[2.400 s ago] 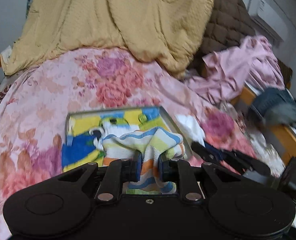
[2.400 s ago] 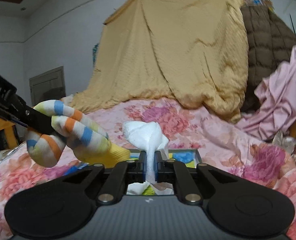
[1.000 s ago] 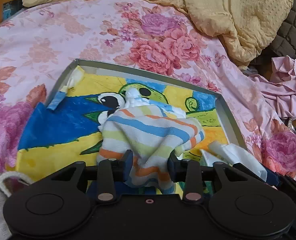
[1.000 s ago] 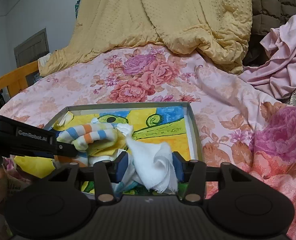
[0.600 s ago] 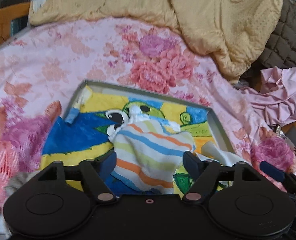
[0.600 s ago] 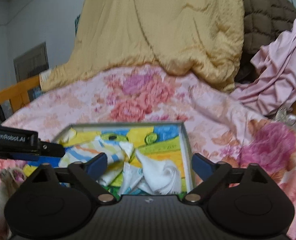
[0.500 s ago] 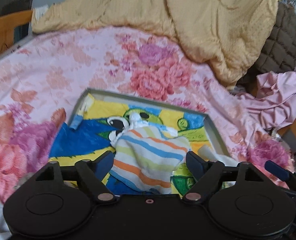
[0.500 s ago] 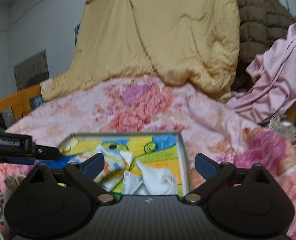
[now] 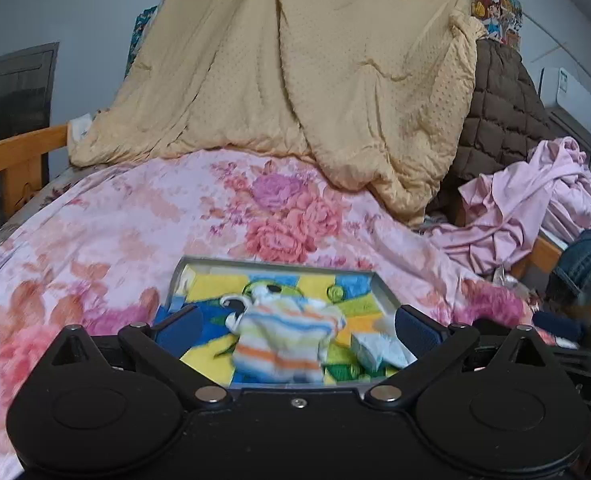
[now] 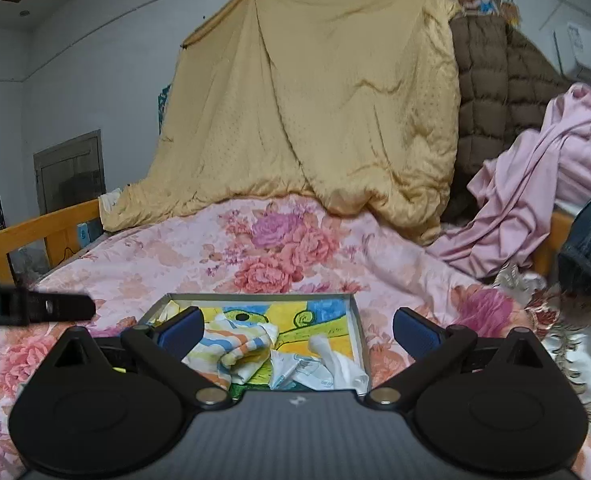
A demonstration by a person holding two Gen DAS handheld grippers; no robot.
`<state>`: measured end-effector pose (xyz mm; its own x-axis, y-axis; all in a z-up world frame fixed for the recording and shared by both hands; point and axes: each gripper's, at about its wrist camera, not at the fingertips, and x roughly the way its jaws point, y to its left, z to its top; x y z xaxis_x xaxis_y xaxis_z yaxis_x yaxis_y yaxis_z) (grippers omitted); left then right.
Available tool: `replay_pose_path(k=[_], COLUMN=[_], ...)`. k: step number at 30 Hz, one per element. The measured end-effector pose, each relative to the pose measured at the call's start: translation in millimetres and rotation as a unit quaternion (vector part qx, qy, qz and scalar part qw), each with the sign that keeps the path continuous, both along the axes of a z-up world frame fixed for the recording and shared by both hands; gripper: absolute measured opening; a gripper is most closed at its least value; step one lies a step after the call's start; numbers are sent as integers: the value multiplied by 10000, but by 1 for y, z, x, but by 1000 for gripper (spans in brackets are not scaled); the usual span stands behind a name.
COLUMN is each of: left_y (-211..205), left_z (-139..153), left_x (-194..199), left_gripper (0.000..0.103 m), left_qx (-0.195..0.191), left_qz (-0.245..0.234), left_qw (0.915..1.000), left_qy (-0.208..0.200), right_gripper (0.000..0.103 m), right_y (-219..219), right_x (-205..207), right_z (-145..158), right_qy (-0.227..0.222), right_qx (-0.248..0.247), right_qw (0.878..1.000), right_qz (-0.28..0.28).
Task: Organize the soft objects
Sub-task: 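Open both tools to release the cloths and lift away from the tray, then move the left tool toward the grey face mask on the orange cup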
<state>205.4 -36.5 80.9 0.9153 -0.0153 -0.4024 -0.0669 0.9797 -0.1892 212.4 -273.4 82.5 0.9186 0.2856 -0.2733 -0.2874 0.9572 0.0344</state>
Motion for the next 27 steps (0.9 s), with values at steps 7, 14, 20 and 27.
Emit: replay_pose_path(k=[7, 14, 20, 27], left_y=[5, 17, 23, 25], left_z=[-6, -12, -24, -42], left_x=[-45, -87, -119, -146], left_gripper=[102, 102, 102, 102], left_qx=[65, -23, -47, -15], left_qz=[65, 198, 203, 144], left_qw=[9998, 9993, 9992, 9991], left_qy=[178, 316, 351, 396], right_gripper=[103, 103, 103, 103], right_y=[1, -7, -7, 3], right_x=[-43, -75, -104, -134], right_z=[-8, -18, -26, -42], right_qy=[-131, -20, 179, 628], right_qx=[-74, 121, 188, 91], right_qw=[9999, 9996, 9990, 9974], right_qz=[8, -248, -363, -340])
